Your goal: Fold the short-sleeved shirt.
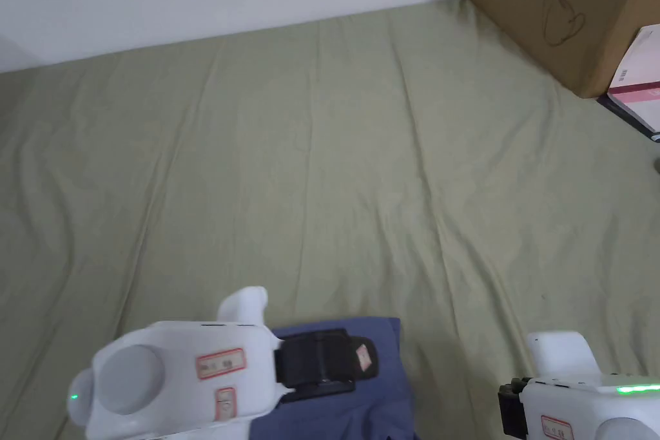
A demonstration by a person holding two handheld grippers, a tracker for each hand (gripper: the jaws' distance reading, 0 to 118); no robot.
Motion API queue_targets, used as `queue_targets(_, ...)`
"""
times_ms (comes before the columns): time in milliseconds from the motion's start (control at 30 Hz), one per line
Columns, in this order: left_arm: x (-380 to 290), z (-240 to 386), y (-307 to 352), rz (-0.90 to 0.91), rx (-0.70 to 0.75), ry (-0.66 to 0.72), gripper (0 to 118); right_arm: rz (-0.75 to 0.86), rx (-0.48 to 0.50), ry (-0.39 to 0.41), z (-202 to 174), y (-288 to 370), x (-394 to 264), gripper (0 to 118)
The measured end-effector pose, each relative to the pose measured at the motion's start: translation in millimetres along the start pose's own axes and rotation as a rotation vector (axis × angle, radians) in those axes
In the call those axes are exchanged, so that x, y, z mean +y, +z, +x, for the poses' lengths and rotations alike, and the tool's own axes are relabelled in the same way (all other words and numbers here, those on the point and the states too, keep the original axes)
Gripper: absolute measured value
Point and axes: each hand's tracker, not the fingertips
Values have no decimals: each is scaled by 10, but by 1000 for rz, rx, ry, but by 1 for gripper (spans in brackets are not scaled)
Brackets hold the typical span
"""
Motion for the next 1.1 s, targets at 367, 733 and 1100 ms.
queue_targets(367, -221, -259, -477, -45, 14, 56, 1, 7, 39, -12, -30, -37, 12, 0)
queue_targets(733, -478, -79, -1097, -198, 39, 43, 0, 8, 29, -50, 86, -2, -8, 0)
queue_targets(1100, -502, 207, -1119, -214, -41, -10, 0, 5, 50, -23, -80, 53, 15, 0)
